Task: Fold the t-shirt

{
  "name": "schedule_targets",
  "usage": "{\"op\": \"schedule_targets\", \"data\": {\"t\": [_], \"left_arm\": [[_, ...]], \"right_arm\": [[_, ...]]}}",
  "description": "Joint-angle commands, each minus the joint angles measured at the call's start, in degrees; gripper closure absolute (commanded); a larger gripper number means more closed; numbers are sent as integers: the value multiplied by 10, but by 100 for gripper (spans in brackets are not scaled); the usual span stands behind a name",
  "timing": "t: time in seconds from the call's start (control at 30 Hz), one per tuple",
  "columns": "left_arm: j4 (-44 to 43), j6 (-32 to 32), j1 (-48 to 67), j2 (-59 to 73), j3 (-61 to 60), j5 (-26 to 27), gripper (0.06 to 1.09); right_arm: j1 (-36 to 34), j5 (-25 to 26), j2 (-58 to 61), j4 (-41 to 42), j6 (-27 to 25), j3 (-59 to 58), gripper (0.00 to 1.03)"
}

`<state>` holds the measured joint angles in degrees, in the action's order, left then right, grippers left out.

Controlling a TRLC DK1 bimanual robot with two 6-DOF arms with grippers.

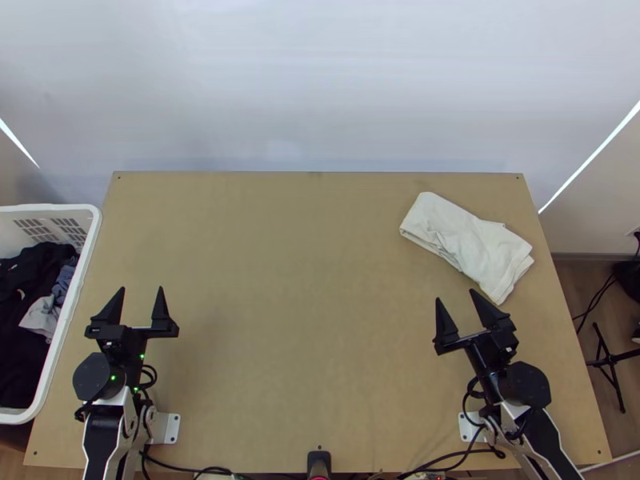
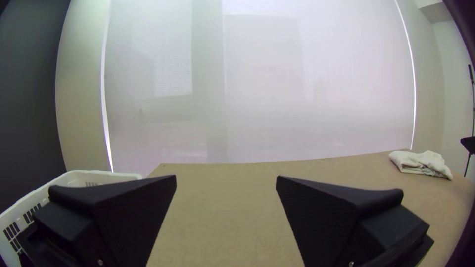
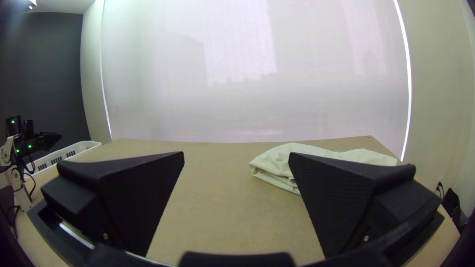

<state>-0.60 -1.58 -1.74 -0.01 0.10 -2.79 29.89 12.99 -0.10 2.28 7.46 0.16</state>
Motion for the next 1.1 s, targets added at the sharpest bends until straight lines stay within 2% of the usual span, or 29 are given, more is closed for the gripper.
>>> {"op": "schedule_targets", "data": {"t": [0.0,0.67,0.8,0.97,1.07], "left_arm": [[0,0,0,0,0,0,10],[9,21,15,-3,22,1,10],[-43,0,40,-2,35,-6,10],[-30,2,45,23,134,-22,11],[-10,7,38,91,216,-39,11]], "right_arm": [[0,0,0,0,0,0,4],[0,0,0,0,0,0,4],[0,0,0,0,0,0,4],[0,0,0,0,0,0,4],[1,0,0,0,0,0,4]]}}
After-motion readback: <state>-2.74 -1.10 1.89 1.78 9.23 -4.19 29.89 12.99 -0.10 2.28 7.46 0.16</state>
